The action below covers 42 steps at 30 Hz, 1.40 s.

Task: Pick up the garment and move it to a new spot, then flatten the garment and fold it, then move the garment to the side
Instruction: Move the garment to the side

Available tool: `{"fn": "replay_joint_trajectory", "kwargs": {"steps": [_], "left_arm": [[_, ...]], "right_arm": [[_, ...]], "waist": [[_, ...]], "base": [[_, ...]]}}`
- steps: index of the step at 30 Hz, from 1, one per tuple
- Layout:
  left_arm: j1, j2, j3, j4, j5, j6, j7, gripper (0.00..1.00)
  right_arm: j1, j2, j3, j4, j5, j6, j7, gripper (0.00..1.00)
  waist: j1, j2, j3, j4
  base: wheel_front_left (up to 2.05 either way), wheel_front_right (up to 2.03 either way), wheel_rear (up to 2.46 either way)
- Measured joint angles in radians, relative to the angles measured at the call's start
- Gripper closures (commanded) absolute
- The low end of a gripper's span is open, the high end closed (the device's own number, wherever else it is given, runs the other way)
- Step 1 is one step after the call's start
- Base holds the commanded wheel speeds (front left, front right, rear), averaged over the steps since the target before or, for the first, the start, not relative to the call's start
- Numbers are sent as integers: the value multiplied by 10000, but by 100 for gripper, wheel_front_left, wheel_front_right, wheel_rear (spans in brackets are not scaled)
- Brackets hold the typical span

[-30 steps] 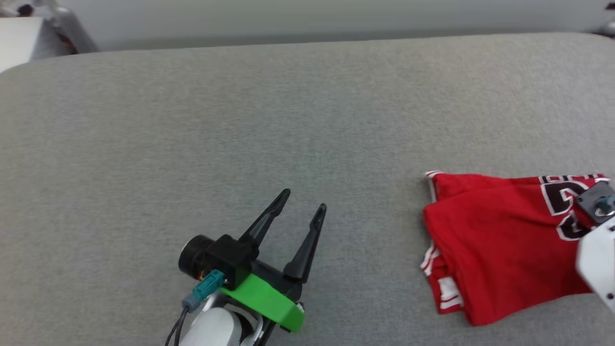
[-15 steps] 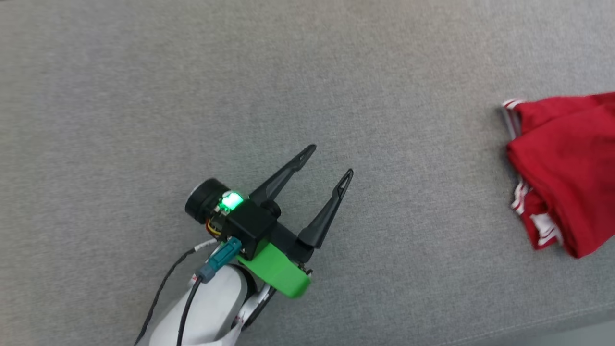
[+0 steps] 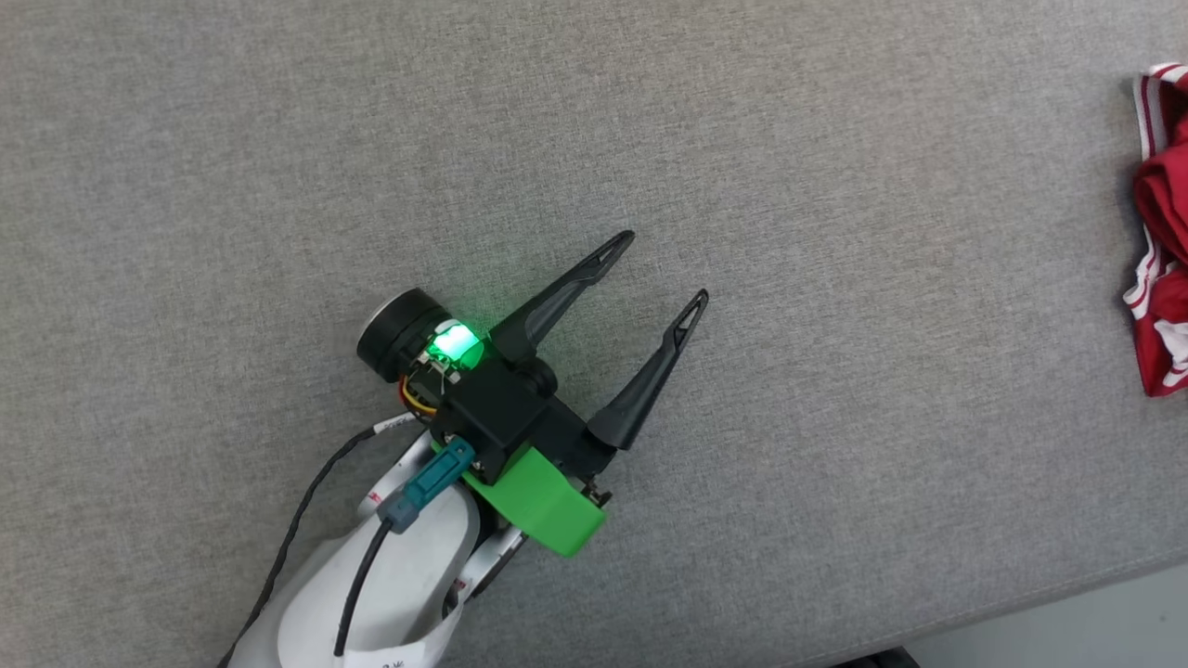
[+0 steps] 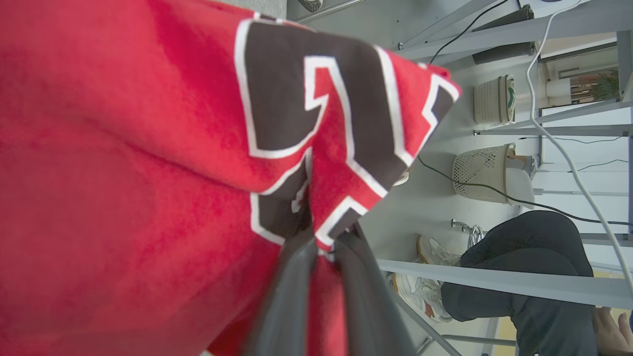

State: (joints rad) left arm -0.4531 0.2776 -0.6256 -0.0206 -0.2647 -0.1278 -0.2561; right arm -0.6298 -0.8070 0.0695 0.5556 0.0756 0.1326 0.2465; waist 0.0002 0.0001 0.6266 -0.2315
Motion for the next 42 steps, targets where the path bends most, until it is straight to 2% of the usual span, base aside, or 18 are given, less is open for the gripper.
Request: {"fn": "replay_joint_trajectory", "kwargs": {"steps": [3, 4, 5, 16, 24, 30, 34, 36, 42], "left_arm": [[-20, -15, -67, -61, 0, 0, 0, 0], [-28, -65, -77, -75, 0, 0, 0, 0], [-28, -88, -77, -65, 0, 0, 0, 0], [278, -456, 186, 232, -259, 0, 0, 0], [1529, -644, 1193, 573, -462, 0, 0, 0], [2261, -796, 2602, 652, -456, 0, 0, 0], [2628, -1039, 3482, 504, -316, 0, 0, 0], [2735, -976, 3572, 489, 219, 0, 0, 0], [3214, -1381, 4004, 522, 474, 0, 0, 0]], "right_arm": [[-244, 209, -217, 330, -301, 0, -213, 100], [-446, 343, -462, 606, -579, 0, -326, 16], [-502, 418, -571, 673, -667, 0, -382, 0], [-489, 780, -805, 466, -1116, 0, -855, 0], [114, 1131, -355, -826, -150, -2, -1106, 0], [996, 1983, -314, -2336, 570, -2, -1336, 0], [1737, 2573, -485, -3292, 589, -2, -1745, 0], [2205, 3078, -671, -3712, 629, -4, -1912, 0], [3600, 4660, -1085, -4884, 848, -4, -2677, 0]], "waist": [[0, 0, 148, 46], [0, 0, 156, 156], [0, 0, 127, 186], [-1, 0, -904, 410], [-2, 0, -2194, 678], [-2, 0, -3259, 970], [-3, -1, -3933, 1221], [-2, -1, -4238, 1378], [-3, -1, -4861, 1968]], "base": [[0, 0, 0], [0, 0, 0], [0, 0, 0], [0, 0, 0], [0, 0, 0], [0, 0, 0], [0, 0, 0], [0, 0, 0], [0, 0, 0]]}}
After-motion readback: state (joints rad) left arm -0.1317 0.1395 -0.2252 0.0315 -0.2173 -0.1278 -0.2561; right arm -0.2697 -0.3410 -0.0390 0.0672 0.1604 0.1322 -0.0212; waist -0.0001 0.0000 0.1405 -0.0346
